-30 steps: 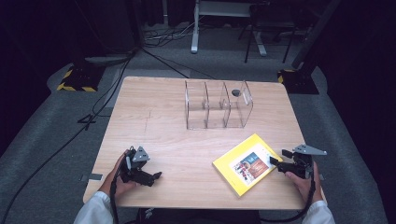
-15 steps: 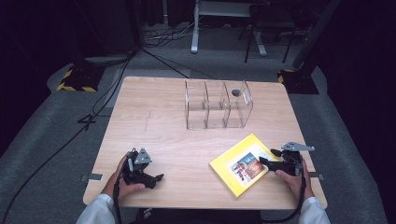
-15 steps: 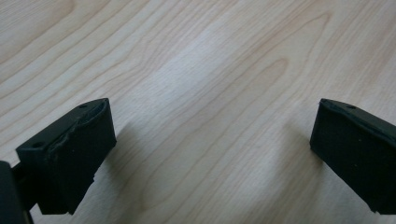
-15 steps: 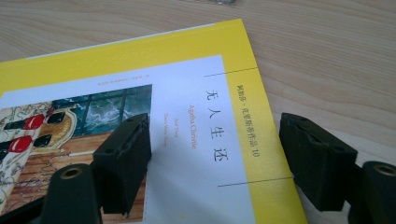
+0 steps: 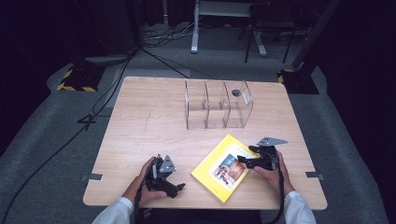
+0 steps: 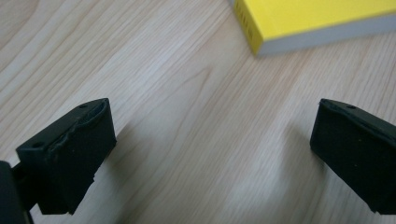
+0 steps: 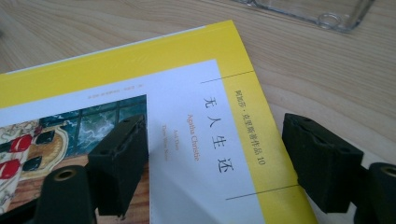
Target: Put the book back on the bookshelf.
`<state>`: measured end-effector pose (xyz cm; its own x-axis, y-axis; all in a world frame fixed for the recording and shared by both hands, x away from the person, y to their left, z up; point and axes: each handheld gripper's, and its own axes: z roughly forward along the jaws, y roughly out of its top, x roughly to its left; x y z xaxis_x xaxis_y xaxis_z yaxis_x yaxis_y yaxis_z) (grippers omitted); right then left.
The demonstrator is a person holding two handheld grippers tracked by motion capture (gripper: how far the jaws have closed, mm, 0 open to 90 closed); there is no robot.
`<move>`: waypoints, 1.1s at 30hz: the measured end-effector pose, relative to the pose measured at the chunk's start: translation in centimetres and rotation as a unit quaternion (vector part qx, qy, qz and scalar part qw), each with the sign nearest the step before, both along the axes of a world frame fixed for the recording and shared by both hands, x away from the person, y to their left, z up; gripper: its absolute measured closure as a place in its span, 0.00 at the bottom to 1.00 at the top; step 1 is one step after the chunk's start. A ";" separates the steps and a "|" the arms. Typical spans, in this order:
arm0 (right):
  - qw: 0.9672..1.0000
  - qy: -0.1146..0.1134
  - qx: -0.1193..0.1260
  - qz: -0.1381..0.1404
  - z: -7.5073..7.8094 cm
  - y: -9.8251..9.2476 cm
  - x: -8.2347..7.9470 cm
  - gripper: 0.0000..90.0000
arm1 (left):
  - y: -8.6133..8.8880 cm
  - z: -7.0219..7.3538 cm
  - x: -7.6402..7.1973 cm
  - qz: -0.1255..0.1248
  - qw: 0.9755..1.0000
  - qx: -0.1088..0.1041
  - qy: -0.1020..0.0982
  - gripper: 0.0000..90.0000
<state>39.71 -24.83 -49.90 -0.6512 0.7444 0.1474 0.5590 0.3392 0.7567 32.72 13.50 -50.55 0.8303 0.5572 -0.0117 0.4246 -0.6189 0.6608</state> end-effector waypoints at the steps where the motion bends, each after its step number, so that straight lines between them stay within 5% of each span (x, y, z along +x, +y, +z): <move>1: 1.000 -0.004 -0.008 -0.001 0.1 0.4 0.1 0.26 | -0.3 0.0 0.0 -0.004 1.000 -0.001 -0.001 0.01; 5: 0.998 -0.036 -0.046 -0.002 1.1 0.1 -1.1 0.30 | -0.5 0.0 0.1 -0.014 1.000 0.000 0.001 0.01; 10: 0.998 -0.044 -0.042 -0.017 2.0 -2.3 -3.1 0.35 | -0.5 0.0 0.1 -0.015 1.000 0.000 0.001 0.01; 16: 0.995 -0.036 -0.094 -0.002 1.4 -3.2 -4.7 0.37 | -0.7 0.0 0.3 -0.022 1.000 -0.002 0.000 0.01; 24: 0.993 -0.012 -0.118 0.030 1.2 -1.9 -4.9 0.49 | -1.2 -0.1 0.4 -0.041 0.999 -0.006 0.000 0.01; 27: 0.989 0.001 -0.144 0.033 1.3 -1.8 -4.9 0.52 | -1.4 0.0 0.4 -0.044 0.999 -0.004 0.003 0.01; 33: 0.988 0.008 -0.145 0.046 1.4 -1.2 -4.6 0.48 | -2.7 0.0 0.8 -0.064 0.998 -0.004 0.002 0.01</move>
